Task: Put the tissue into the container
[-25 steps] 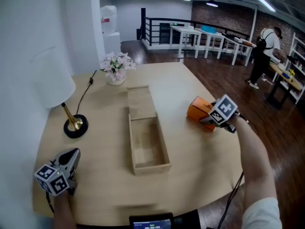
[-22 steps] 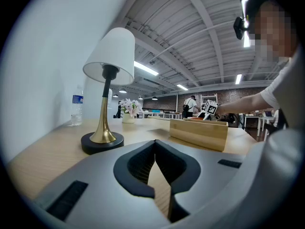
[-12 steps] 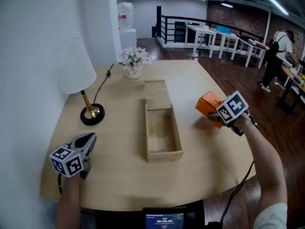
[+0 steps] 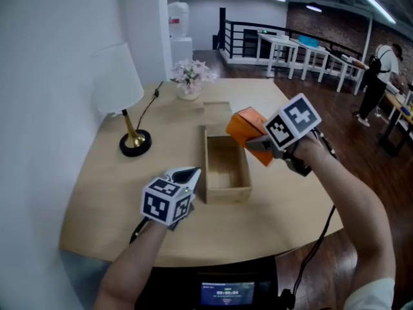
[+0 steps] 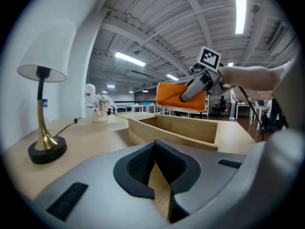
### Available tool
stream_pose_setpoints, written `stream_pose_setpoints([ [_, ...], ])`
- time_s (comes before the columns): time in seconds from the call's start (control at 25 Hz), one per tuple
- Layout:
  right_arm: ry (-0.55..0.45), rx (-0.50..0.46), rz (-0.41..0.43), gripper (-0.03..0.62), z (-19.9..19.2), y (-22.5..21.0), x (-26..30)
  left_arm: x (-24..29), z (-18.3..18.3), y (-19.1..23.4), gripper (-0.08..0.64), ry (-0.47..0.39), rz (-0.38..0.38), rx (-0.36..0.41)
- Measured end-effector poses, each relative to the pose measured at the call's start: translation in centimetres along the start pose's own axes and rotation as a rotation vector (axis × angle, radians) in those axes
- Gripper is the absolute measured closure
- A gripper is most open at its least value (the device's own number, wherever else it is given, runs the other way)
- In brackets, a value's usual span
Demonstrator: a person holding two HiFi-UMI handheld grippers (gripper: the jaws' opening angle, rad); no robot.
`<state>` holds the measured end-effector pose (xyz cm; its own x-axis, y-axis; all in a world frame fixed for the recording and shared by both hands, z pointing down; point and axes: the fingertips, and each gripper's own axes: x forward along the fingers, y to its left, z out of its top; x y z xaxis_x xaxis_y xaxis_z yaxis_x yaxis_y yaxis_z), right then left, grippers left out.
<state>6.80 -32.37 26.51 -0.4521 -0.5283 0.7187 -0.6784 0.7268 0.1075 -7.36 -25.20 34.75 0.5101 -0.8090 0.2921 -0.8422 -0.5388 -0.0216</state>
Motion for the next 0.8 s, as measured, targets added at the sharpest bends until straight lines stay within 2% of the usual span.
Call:
stream_pose_setpoints([
  [0.24,0.019,-0.027,-0.002,0.206,0.1,2.0,0.8,2.0,-1.3,-2.0,0.555,0.024,-0.011,-0.082],
  [0.4,0.01,0.015,0.003,0.205,0.3,2.2,0.7,3.1,-0.7,-5.0,0.555,0.017,-0.062,-0.062],
  [0.6,0.039,0.01,-0.054,0.206,-0.1,1.7,1.2,4.4,-0.3,-7.3,0.554,0.013,-0.12,-0.038],
  [0.8,0.016,0.074,-0.001,0.205,0.8,2.7,0.4,4.9,0.1,-7.8,0.554,0.006,-0.133,-0.038],
])
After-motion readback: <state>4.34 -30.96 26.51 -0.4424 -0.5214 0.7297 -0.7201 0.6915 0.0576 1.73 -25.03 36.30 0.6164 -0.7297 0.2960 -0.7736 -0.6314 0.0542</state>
